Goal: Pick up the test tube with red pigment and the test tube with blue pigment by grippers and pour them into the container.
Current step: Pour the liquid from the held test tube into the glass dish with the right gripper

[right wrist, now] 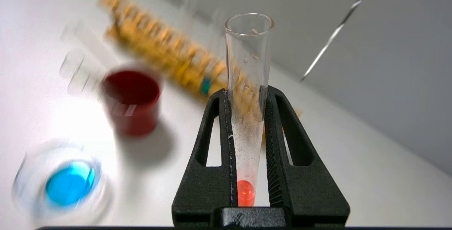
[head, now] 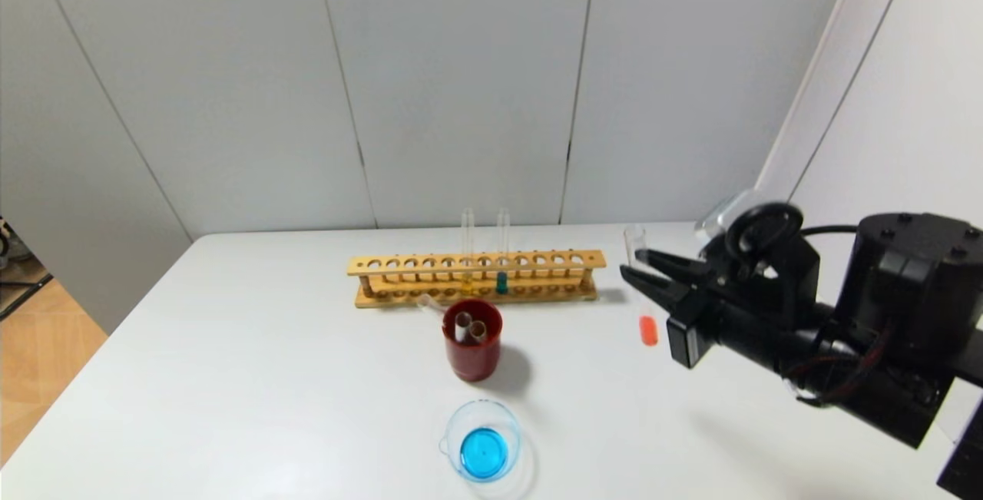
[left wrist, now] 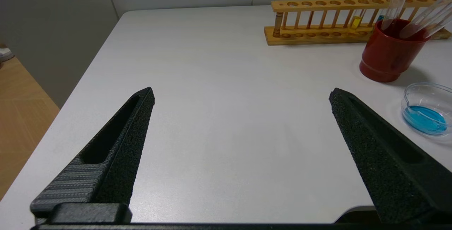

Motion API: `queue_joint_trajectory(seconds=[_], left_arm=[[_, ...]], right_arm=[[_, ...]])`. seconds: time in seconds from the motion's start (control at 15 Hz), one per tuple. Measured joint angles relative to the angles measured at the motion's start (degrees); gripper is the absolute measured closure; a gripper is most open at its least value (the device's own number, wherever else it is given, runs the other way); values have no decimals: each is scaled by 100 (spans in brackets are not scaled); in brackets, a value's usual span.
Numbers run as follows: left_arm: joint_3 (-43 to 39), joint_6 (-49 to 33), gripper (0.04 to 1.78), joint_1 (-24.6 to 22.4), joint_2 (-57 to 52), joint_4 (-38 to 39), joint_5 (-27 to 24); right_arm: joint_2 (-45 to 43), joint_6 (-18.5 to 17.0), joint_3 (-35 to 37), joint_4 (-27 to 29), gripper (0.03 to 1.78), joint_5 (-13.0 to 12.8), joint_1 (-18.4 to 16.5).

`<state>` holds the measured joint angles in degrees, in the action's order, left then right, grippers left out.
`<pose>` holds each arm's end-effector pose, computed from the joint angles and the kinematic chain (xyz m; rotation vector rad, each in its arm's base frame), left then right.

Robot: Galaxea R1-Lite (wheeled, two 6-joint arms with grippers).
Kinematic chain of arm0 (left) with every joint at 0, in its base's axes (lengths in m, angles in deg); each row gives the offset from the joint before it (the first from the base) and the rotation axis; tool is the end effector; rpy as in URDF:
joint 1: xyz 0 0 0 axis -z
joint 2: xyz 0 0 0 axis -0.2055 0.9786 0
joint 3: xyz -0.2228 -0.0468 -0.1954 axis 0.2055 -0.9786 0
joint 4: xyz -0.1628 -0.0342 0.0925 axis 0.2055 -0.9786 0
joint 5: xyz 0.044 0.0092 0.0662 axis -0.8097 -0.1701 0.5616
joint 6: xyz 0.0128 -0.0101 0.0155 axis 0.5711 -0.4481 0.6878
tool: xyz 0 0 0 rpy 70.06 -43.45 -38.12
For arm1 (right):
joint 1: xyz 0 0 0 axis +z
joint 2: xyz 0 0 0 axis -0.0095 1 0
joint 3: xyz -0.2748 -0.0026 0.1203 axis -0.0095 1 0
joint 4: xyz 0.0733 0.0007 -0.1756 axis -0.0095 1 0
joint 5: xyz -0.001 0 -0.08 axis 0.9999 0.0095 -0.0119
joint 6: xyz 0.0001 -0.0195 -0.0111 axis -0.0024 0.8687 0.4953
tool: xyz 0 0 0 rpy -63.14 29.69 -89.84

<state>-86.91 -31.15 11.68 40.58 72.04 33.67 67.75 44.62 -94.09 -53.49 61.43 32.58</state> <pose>-0.0229 -0.0002 0.0761 -0.0071 -0.0067 0.0012 0.2104 0.1378 0.1558 -0.3396 0.0952 0.6197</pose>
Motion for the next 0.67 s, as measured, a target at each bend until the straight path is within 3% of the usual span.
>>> queue_joint_trajectory(seconds=[0.33, 0.67], left_arm=[[0, 1, 7, 0, 0, 0, 4], [0, 0, 7, 2, 0, -2, 1]], right_arm=[[11, 833, 798, -13, 149, 15, 753], [557, 2192, 551, 15, 149, 33, 1053]])
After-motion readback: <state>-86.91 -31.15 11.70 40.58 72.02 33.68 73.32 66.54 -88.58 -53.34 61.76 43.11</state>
